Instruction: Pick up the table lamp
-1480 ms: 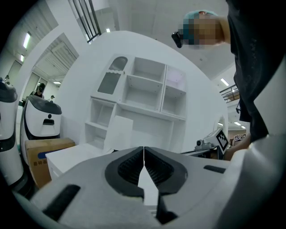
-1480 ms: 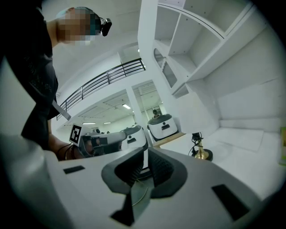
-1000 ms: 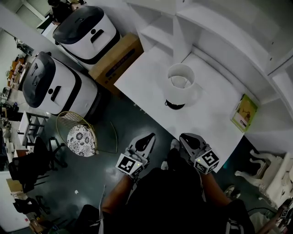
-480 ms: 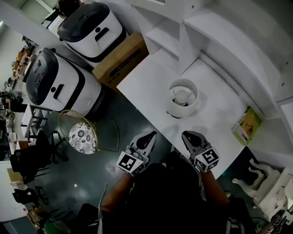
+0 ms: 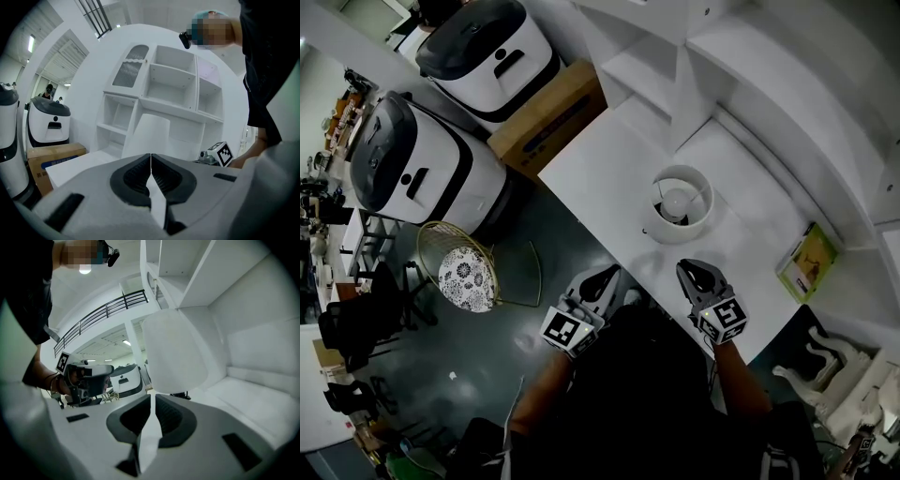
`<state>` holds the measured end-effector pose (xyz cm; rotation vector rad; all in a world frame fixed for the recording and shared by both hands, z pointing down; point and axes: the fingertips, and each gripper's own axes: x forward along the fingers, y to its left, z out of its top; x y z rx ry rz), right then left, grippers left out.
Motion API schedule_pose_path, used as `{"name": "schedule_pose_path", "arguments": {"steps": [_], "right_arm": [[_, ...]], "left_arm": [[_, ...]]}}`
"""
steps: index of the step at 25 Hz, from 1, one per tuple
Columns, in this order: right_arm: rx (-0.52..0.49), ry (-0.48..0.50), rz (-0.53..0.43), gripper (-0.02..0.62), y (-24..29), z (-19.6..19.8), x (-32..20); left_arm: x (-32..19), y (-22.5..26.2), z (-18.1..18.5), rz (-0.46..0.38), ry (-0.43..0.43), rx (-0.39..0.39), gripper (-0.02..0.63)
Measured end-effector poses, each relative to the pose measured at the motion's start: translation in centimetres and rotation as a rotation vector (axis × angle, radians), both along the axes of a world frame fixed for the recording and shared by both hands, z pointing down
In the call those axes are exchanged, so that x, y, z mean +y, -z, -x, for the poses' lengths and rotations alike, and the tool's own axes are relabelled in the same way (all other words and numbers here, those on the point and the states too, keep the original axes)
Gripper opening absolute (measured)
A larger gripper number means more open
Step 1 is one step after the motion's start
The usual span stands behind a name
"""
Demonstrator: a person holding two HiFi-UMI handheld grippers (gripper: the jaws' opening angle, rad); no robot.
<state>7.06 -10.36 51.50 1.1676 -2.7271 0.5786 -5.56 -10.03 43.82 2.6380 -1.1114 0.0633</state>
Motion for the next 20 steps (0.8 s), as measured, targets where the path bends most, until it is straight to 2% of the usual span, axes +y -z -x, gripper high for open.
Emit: {"name": "schedule_pose_path", "arguments": {"steps": [4,11,17,20], "right_arm": [[0.037,-0.041,-0.029,0.046,-1.2,0.2,-0.7],[0.052,-0.017,-0.007,0.046,-2.9,1.6,-0.6],[0.078,-0.055,-0.025,0.046,-3.7,2.2,-0.3],[0.084,-0.043,-0.023,0.047,-4.5,2.7,0.1]], "left_arm": [[0.1,-1.1,0.8,0.024,-0.014,-0.025,0.018],[0.2,-2.3,1.6,0.039,-0.019,-0.024,0.020],[0.4,-4.3,2.0,0.040,-0.045,-0.038,0.019],[0.7,-5.9,2.0,0.008,-0.074,-0.061,0.020]]}}
